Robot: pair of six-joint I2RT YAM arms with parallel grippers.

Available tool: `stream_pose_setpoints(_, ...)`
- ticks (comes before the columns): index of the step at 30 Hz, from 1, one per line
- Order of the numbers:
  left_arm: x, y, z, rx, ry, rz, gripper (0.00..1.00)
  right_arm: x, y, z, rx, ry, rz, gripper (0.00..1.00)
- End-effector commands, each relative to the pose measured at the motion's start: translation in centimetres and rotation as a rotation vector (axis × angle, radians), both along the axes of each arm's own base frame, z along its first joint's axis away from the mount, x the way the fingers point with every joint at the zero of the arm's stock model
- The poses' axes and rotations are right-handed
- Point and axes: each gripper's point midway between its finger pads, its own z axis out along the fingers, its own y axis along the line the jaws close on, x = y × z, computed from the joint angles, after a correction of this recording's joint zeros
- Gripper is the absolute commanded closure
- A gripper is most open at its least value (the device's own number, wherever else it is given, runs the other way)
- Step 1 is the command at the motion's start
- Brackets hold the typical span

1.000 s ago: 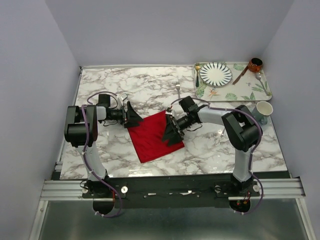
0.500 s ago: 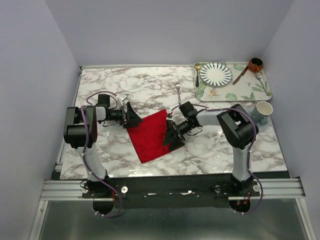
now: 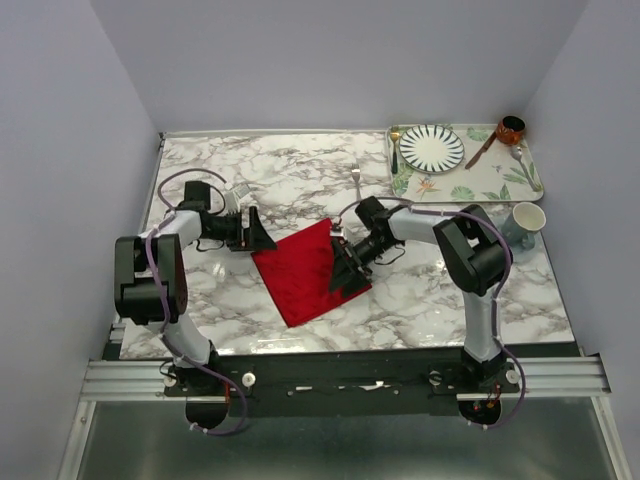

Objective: Fold the napkin into a case and place the utensils inside
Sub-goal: Smooth out the square-folded napkin at the center of the board, then pick up the top corner of the square folded napkin from the center of the board.

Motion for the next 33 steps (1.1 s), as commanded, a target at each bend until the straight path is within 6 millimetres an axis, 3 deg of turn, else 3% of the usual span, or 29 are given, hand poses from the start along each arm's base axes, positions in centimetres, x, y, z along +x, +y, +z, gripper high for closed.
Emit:
stream_pose_setpoints(1,2.4,2.9,1.7,0.316,-0.285,-0.054,0.05,-1.3,-2.5,1.3,-0.032,-0.088,0.169,0.03)
stream_pose_setpoints(5,4.9,4.3,0.8,0.505,-0.369,-0.095,0.25,-1.2,-3.1,3.0,-0.025,-0.180,0.198,0.03)
stream_pose_setpoints(7,5.5,4.0,0.2,0.565,-0.364,-0.137,0.35,-0.9,-3.7,2.8,-0.069,-0.217,0.205,0.03)
stream_pose_setpoints(9,5.0,3.9,-1.5,0.584,-0.301,-0.192,0.41,-0.4,-4.3,2.9,-0.093,-0.241,0.195,0.04)
stream_pose_setpoints(13,4.7,3.0,-2.2,0.585,-0.273,-0.237,0.50,0.9,-5.5,3.0,-0.133,-0.262,0.154,0.05)
stream_pose_setpoints(19,-0.3,1.7,-3.5,0.501,-0.118,-0.271,0.50,4.7,-8.8,4.0,-0.166,-0.252,0.026,0.05)
stream_pose_setpoints(25,-5.1,-0.2,-3.7,0.490,-0.079,-0.366,0.53,6.9,-10.2,4.2,-0.186,-0.291,-0.006,0.04)
stream_pose_setpoints(29,-6.8,-2.1,-2.6,0.485,-0.107,-0.472,0.56,8.0,-10.3,4.3,-0.191,-0.310,-0.015,0.04)
stream_pose_setpoints(31,-7.0,-2.2,-2.4,0.525,-0.140,-0.501,0.49,8.3,-10.2,4.4,-0.185,-0.319,-0.019,0.05)
stream_pose_setpoints(33,-5.5,-1.4,-1.1,0.584,-0.266,-0.472,0.43,8.6,-10.1,4.7,-0.184,-0.331,-0.023,0.05)
